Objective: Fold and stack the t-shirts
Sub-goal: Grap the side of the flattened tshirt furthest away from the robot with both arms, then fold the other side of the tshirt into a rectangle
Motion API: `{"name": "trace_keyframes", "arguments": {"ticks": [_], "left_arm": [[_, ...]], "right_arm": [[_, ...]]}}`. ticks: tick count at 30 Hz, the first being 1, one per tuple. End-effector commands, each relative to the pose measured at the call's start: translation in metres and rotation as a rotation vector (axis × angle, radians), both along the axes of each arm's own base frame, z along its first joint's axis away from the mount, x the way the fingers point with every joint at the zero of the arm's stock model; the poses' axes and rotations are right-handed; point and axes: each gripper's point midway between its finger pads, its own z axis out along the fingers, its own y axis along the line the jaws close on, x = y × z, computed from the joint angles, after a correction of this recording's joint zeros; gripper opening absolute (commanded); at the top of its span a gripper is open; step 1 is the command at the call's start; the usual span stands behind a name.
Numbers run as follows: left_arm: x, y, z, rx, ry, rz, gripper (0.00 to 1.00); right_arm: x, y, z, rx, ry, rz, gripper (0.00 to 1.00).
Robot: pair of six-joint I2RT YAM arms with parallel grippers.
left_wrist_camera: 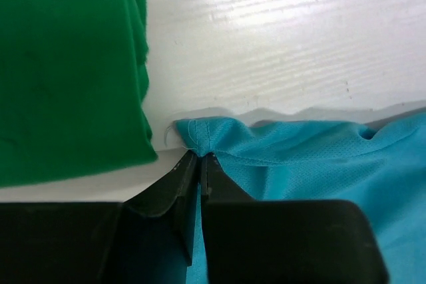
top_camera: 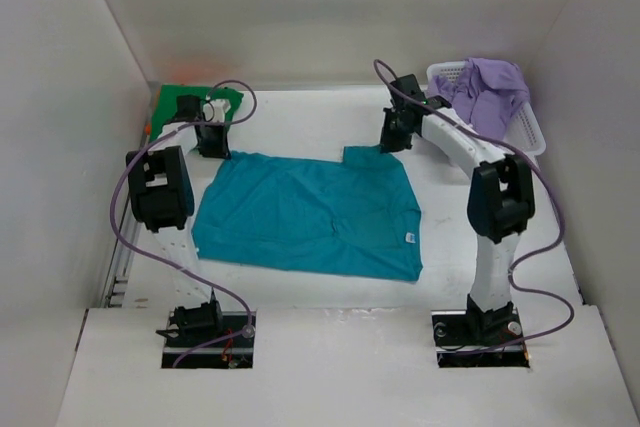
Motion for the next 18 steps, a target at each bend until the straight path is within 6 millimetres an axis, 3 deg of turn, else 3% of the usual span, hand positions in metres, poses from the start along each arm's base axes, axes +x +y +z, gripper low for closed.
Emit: {"name": "trace_keyframes", "arguments": {"ticks": [1, 5, 11, 18], "left_arm": [[-0.023, -0.001, 0.033, -0.019, -0.06, -0.027, 0.0], [-0.045, 0.007, 0.062, 0.04, -0.166, -0.06, 0.0], [-0.086, 0.02, 0.07, 0.127, -0.191, -0.09, 0.02], [-0.107, 0.026, 0.085, 0.185, -0.252, -0.11, 0.04]], "right_arm": [[-0.011, 0.016, 0.038, 0.066, -0.111, 0.027, 0.0], [-0.053, 0.013, 0.037, 0.065, -0.111, 0.037, 0.0], [-0.116, -0.005, 0.022, 0.071, -0.099, -0.004, 0.0], [-0.159, -0.018, 0.004, 0.088, -0.094, -0.047, 0.0]]}}
